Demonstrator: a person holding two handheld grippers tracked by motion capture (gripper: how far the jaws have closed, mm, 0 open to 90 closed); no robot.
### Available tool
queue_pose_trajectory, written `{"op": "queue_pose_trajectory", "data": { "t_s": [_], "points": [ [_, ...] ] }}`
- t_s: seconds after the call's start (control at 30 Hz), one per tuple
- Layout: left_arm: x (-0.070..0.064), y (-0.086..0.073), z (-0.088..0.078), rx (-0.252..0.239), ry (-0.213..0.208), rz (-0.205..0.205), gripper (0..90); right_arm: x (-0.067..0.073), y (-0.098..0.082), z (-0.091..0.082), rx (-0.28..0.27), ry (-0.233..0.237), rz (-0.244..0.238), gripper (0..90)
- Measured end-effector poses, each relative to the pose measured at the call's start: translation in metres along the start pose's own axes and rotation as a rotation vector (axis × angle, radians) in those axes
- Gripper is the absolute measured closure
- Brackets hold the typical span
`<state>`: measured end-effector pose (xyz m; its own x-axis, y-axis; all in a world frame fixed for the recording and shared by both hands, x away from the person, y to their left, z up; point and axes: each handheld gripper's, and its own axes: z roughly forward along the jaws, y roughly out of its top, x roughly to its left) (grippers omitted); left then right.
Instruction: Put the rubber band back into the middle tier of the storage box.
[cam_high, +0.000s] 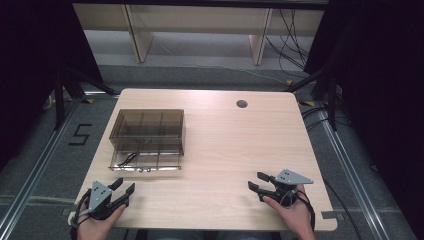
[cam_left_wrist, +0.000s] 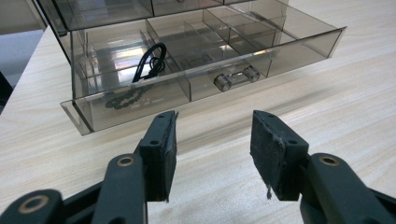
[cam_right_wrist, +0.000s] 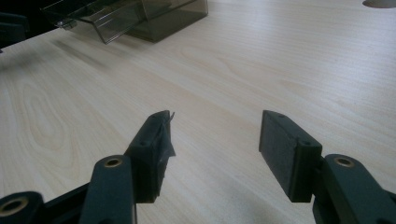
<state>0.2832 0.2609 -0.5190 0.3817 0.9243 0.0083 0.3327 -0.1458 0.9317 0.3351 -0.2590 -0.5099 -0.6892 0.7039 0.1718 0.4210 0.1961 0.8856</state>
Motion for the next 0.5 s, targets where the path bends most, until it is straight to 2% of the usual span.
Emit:
{"op": "queue_pose_trajectory", "data": {
  "t_s": [0.17,0.2,0.23,0.5],
  "points": [
    [0.0001,-0.0007,-0.0012,0.005,0.002,-0.001,50.1,-0.0008,0.0,0.0009,-0.006,-0.009,-0.03,44.4],
    [0.0002,-0.0008,-0.0013,0.004,0.001,-0.002,50.1,-0.0004,0.0001,0.0018,-0.005,-0.01,-0.024,44.5],
    [0.0003,-0.0009,-0.0014,0.005,0.001,-0.003,50.0,0.0007,0.0,0.0011,0.003,0.008,-0.007,44.5],
    [0.001,-0.0015,-0.0009,0.005,-0.007,-0.002,49.8,0.0003,0.0006,0.0001,0.0,-0.004,-0.027,44.4]
  ]
}}
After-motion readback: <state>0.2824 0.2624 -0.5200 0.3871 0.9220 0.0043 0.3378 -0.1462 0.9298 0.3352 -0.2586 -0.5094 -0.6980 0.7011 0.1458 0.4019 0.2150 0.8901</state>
